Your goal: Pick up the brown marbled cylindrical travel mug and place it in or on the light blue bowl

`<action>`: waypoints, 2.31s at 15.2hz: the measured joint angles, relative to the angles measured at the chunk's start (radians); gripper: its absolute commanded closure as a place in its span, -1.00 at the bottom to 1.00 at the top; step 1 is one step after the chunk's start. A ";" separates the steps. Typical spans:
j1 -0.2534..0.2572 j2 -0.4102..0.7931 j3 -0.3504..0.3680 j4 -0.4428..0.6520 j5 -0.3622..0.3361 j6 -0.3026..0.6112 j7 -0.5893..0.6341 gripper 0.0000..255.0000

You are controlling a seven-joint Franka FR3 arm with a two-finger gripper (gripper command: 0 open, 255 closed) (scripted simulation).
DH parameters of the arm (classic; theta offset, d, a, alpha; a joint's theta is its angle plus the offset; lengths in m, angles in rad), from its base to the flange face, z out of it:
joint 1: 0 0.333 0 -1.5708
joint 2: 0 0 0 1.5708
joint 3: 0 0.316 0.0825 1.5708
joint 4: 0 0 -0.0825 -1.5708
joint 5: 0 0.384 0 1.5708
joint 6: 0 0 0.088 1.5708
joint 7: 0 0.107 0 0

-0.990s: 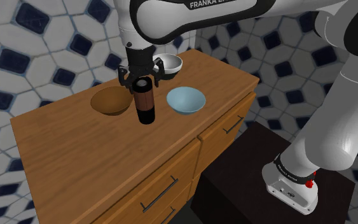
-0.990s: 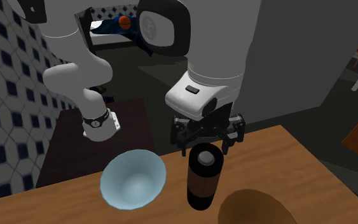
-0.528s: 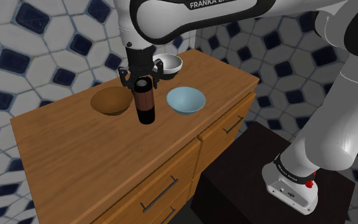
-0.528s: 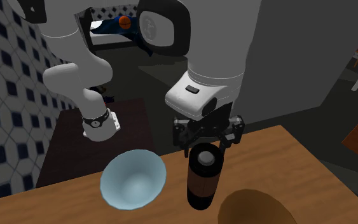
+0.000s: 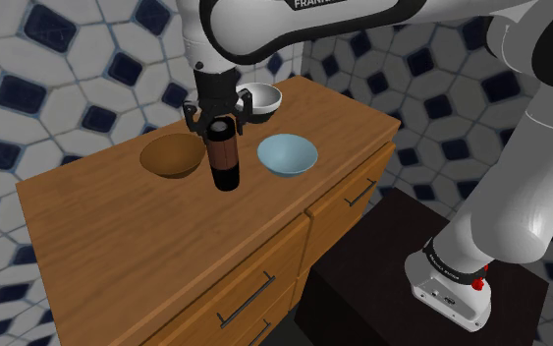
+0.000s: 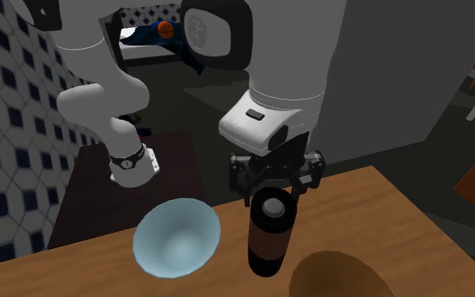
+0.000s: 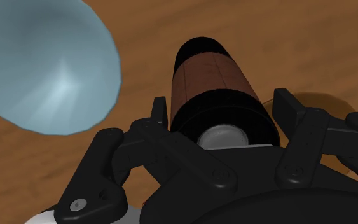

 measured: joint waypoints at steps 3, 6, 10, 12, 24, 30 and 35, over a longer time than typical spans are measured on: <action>0.002 0.002 0.001 0.042 0.000 -0.040 -0.001 1.00; 0.004 0.004 0.002 0.084 -0.001 -0.080 -0.002 1.00; 0.010 0.013 0.004 0.147 -0.004 -0.136 -0.001 1.00; 0.012 0.017 0.004 0.181 -0.006 -0.166 -0.003 1.00; 0.050 0.090 0.012 0.442 -0.042 -0.361 0.009 1.00; 0.021 0.040 0.005 0.460 -0.019 -0.423 -0.025 1.00; -0.059 -0.102 -0.029 0.362 0.049 -0.448 -0.119 1.00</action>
